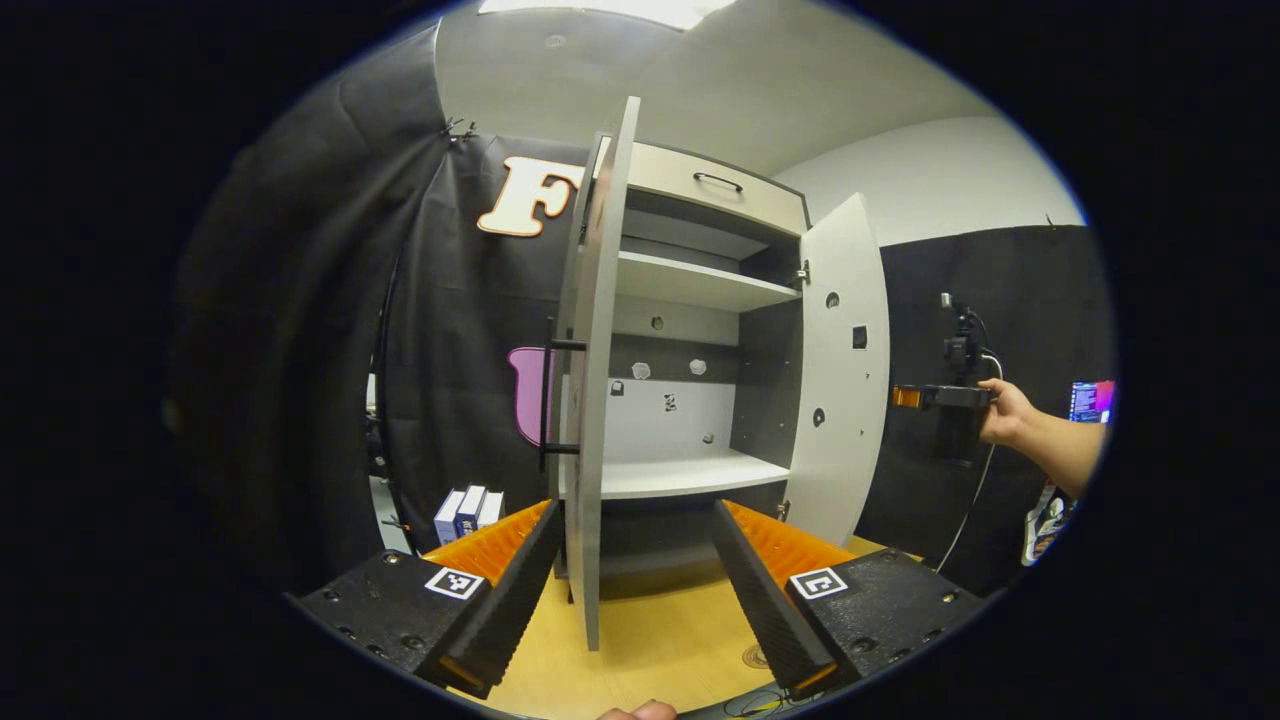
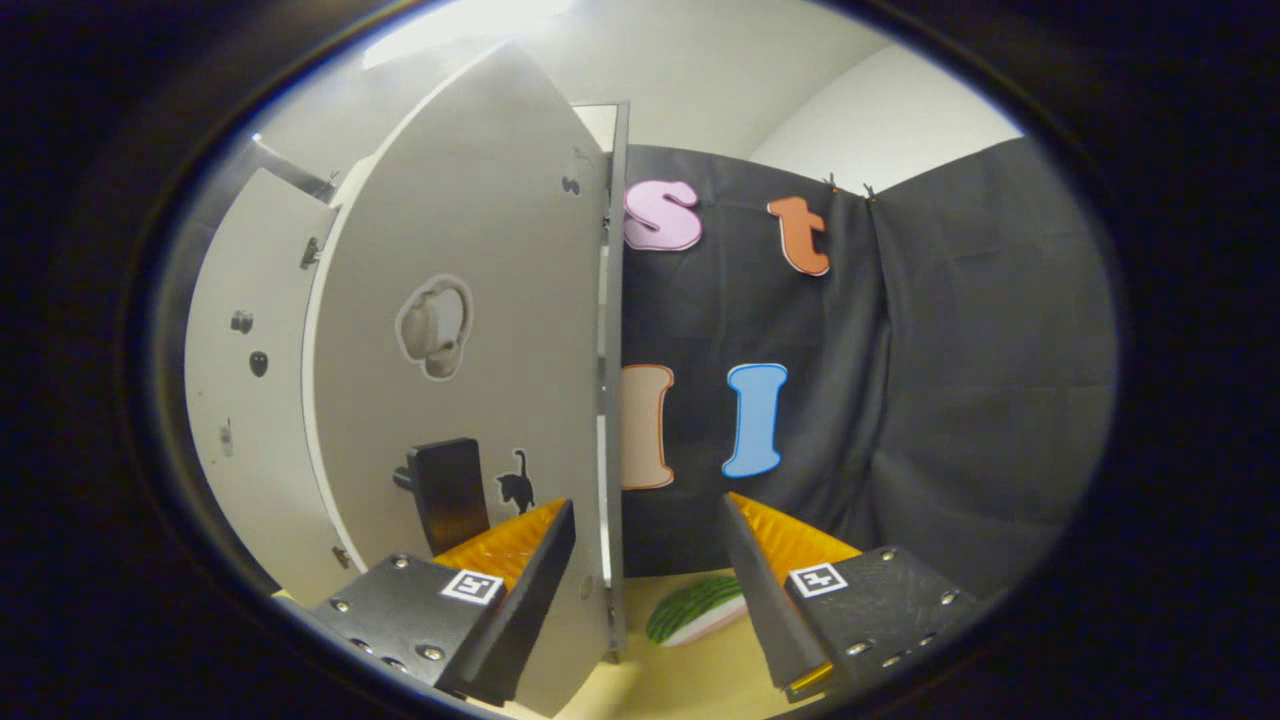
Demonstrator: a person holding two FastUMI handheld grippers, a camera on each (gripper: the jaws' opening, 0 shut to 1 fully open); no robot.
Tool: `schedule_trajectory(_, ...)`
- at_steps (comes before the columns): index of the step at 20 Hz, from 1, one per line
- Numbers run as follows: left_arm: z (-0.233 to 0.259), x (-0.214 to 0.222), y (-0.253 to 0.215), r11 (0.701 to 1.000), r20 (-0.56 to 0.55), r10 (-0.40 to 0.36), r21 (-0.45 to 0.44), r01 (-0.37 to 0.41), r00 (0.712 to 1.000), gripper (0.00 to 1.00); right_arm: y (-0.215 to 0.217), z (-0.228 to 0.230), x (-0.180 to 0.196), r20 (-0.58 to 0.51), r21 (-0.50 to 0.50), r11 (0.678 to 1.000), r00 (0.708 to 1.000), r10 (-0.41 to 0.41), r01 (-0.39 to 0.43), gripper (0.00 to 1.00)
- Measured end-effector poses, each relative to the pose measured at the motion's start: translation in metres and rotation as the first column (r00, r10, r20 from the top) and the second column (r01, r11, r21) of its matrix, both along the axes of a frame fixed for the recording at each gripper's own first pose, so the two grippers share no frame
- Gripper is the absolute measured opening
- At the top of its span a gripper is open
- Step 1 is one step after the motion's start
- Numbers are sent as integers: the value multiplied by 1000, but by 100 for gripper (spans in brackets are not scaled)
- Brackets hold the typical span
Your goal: Grasp the bottle in the cabinet with the left hand and place it on the coaster, then close the right door with the right hand and the left door with the left hand.
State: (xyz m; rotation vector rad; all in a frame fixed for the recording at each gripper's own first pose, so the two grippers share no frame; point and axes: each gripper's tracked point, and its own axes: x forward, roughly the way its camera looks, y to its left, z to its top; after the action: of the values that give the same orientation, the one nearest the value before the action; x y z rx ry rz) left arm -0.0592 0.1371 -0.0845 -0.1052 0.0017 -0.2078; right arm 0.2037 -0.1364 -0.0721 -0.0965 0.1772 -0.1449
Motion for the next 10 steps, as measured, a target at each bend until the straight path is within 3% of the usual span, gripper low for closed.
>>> schedule_trajectory(10,-21,2,31,999,-49,53,-8,-54,997,96,23,-1,11,42,-16,1000,999,6,-6,89)
